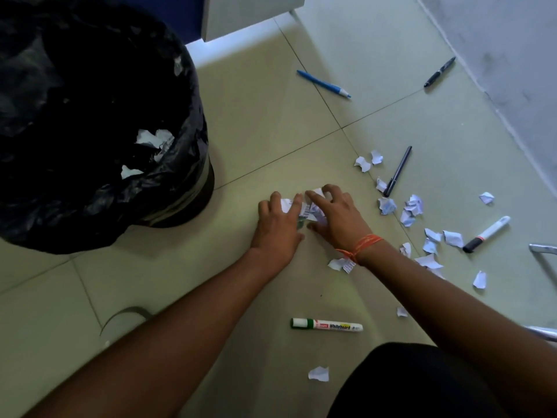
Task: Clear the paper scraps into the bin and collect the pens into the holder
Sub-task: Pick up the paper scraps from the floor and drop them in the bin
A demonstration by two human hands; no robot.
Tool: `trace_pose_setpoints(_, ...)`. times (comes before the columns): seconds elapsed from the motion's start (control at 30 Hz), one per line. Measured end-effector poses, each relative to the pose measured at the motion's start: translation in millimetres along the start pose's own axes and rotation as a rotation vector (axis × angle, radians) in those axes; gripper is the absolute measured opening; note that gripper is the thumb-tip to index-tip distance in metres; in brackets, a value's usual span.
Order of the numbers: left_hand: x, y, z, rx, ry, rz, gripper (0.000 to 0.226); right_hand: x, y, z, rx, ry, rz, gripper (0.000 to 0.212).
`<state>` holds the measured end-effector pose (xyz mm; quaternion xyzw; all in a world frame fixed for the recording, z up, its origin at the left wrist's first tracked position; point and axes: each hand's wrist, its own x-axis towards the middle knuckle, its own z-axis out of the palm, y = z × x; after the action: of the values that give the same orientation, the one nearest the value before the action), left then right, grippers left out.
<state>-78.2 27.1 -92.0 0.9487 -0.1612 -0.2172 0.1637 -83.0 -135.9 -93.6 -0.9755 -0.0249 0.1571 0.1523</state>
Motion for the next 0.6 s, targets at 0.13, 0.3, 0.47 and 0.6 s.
trace_pose_setpoints(0.13,8.4,9.9,3.0,-0.037,0.071,0.009,0.029,1.4,1.0,7.0,0.092,0.142,-0.031,0.023)
trace_pose_setpoints(0.3,12.5,15.3,1.2,0.041,0.057,0.072,0.025,0.5,5.3,6.6,0.165,0.226,-0.001,0.012)
trace_pose_setpoints(0.47,24.1,16.1,-5.3,-0.166,0.076,-0.064,0.019,7.4,7.0,3.5,0.289,0.232,0.169,0.015)
trace_pose_setpoints(0.6,19.5,10.0,-7.4,-0.51,0.142,-0.186,0.023,6.6,4.2,-3.6,0.707,0.205,0.393,0.009)
